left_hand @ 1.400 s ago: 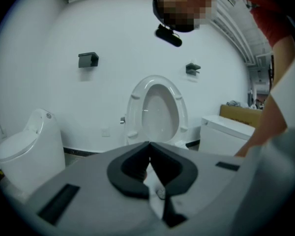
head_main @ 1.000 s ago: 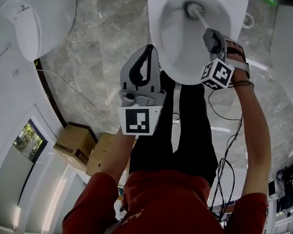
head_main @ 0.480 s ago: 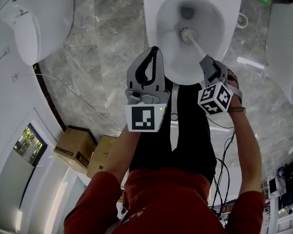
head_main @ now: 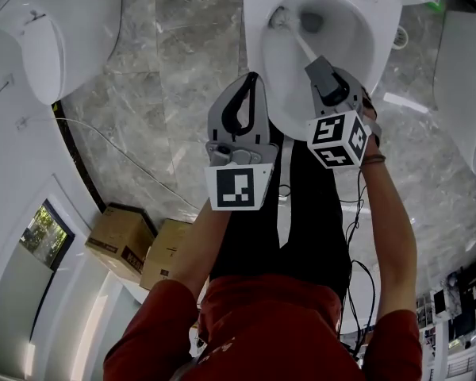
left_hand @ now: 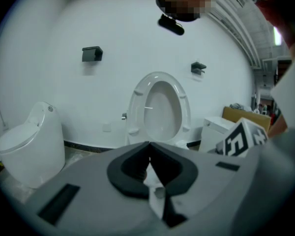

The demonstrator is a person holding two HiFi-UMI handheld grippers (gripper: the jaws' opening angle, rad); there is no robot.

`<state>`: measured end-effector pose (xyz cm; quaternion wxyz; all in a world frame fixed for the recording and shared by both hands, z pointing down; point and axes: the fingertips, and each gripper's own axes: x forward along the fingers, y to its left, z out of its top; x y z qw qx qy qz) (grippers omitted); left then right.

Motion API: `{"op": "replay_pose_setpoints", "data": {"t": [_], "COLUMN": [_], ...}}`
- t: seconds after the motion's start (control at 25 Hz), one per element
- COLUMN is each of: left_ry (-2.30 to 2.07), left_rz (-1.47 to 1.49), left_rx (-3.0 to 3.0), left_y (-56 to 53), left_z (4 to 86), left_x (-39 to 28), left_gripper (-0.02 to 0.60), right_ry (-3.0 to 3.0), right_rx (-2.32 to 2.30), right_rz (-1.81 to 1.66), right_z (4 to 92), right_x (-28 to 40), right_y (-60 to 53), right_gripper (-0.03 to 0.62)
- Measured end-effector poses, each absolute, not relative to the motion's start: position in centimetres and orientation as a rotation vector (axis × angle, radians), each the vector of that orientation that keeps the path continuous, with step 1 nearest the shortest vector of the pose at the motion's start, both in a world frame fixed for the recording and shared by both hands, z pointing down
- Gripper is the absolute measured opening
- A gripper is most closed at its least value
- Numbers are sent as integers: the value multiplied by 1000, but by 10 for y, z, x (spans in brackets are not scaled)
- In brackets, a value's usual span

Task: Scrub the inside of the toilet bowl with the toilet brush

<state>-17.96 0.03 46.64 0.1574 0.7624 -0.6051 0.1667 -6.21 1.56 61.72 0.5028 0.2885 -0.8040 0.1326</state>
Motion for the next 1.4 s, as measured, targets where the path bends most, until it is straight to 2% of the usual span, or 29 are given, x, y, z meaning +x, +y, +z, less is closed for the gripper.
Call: {"op": "replay_pose_setpoints", "data": {"t": [0.2,0.36,0.52,0.68,0.88,1.0,1.16,1.28,1.4], "left_ry": [-1721,-1710,-1701,-1691,-1702,-1723,-1723,-1710,-1724], "left_rz": [496,490,494,515,527,521,512,521,521], "left_rx": [2180,2192,2186,2173,2160,2156,2166,2170,2142], "left_y": [1,0,2,7,15,17,19,21,22], "left_z": [470,469,470,475,476,475,471,471,471], "left_x": [-184,-177,-175,-176,-180,-181,-173,-169,-169], "left_gripper": [0,0,0,0,0,1,0,0,0], "right_ry": [-1824,-1712,-1662,-1673,-1778,-1861,-1937,-1909,-1817], "right_rx": [703,696,664,599,592,663,758,813,828], "right_rz": [65,118,216,373,540,604,470,339,228], "right_z": [620,626,626,627,617,609,605,606,611], "right_x": [-17,45,68,50,-13,-46,-65,-50,-7], "right_y": [-35,-18,34,102,147,117,41,-15,-36], "right_gripper": [155,155,156,156,156,156,155,155,153]}}
